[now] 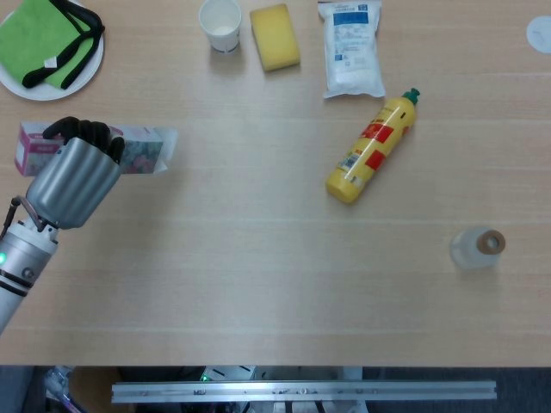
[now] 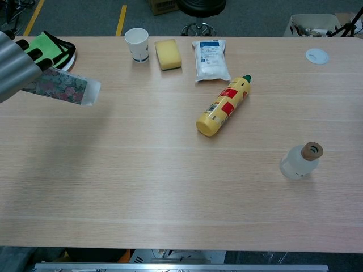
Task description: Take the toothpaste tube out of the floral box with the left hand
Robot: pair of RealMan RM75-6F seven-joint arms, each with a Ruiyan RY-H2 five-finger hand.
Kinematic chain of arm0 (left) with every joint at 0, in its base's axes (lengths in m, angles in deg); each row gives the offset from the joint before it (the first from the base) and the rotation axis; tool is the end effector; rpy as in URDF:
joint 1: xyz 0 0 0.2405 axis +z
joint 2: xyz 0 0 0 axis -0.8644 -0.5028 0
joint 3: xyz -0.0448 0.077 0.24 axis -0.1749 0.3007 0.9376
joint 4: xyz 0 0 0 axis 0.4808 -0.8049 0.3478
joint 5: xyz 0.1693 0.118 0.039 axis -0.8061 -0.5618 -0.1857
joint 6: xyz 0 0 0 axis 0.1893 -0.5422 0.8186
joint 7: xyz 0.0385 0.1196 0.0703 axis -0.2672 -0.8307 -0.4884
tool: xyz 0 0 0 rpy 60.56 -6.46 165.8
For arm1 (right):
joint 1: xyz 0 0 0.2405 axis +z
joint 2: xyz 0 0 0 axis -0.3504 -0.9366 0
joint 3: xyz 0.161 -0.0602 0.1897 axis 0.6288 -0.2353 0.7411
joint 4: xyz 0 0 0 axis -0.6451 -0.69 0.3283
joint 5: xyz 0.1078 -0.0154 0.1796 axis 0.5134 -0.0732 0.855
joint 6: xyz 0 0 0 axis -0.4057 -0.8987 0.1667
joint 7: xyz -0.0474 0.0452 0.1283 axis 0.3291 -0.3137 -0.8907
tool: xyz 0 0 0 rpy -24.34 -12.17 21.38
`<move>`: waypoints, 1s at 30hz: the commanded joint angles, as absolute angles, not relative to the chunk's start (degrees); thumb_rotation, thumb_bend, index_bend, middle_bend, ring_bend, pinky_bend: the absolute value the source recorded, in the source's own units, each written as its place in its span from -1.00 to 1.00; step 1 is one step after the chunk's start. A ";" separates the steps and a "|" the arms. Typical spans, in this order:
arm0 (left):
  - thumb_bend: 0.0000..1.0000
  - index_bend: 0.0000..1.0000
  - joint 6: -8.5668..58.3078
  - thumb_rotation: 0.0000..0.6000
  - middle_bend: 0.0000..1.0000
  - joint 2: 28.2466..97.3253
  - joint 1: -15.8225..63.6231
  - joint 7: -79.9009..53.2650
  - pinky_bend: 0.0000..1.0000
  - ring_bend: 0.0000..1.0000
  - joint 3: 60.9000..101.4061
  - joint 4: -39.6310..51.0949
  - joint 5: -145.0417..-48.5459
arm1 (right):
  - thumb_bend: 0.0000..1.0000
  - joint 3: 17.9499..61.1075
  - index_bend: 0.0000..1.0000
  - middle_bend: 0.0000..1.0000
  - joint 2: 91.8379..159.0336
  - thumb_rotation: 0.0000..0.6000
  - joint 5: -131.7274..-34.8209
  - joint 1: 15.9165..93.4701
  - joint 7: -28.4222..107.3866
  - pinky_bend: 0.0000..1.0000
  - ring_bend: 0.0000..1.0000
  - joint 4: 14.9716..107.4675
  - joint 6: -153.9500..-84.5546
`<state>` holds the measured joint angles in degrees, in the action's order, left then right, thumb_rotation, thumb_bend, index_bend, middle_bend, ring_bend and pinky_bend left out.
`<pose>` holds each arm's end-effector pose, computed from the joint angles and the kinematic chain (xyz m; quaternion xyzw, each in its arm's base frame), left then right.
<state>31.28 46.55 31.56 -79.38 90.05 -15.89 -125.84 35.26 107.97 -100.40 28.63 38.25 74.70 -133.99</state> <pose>-0.2182 0.2680 0.0954 -0.8035 0.1283 -0.1264 0.5674 -0.3284 -0.2115 0.1574 0.5767 -0.4129 0.3756 0.5965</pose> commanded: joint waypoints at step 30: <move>-0.72 0.24 30.66 1.00 0.27 45.13 35.61 -55.62 0.32 0.18 87.33 -20.81 -118.28 | -0.59 35.10 -0.54 -0.54 108.62 1.00 -100.15 28.71 38.08 -0.66 -0.73 74.45 -133.30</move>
